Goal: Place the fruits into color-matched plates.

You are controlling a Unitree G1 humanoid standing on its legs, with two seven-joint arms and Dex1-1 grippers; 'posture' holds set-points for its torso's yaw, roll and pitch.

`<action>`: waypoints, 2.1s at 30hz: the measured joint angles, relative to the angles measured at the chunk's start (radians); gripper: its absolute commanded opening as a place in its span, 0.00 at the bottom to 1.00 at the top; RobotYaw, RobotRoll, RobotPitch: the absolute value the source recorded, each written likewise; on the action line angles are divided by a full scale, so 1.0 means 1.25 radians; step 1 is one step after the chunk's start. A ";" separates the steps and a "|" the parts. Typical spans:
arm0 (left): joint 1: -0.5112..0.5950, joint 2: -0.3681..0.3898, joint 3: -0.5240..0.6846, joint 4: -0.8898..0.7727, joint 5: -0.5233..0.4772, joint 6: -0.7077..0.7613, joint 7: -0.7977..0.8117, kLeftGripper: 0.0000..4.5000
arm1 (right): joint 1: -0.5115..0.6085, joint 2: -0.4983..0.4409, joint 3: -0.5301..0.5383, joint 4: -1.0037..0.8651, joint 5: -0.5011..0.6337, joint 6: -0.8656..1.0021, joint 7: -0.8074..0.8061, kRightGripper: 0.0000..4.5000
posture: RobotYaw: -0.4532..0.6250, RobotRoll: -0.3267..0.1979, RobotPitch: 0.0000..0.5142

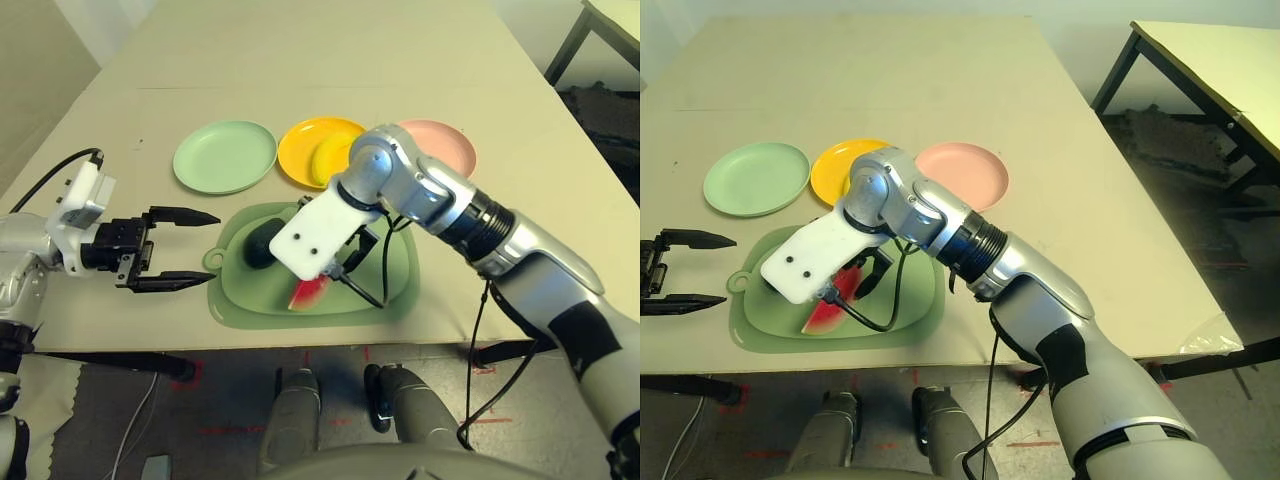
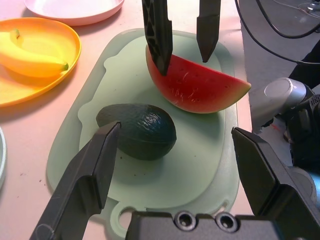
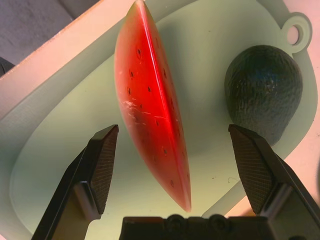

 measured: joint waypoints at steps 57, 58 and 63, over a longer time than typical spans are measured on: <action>-0.015 -0.029 0.043 -0.008 0.006 0.044 0.000 1.00 | 0.058 -0.064 -0.009 0.106 -0.088 -0.081 0.009 0.50 | 0.49 0.62 0.37; -0.016 -0.033 0.044 -0.010 0.006 0.045 0.000 1.00 | 0.053 -0.070 -0.012 0.115 -0.088 -0.082 0.011 0.50 | 0.49 0.62 0.37; -0.037 -0.074 0.057 -0.025 0.022 0.084 0.031 1.00 | -0.002 -0.087 -0.041 0.198 -0.087 -0.106 -0.006 0.50 | 0.48 0.62 0.36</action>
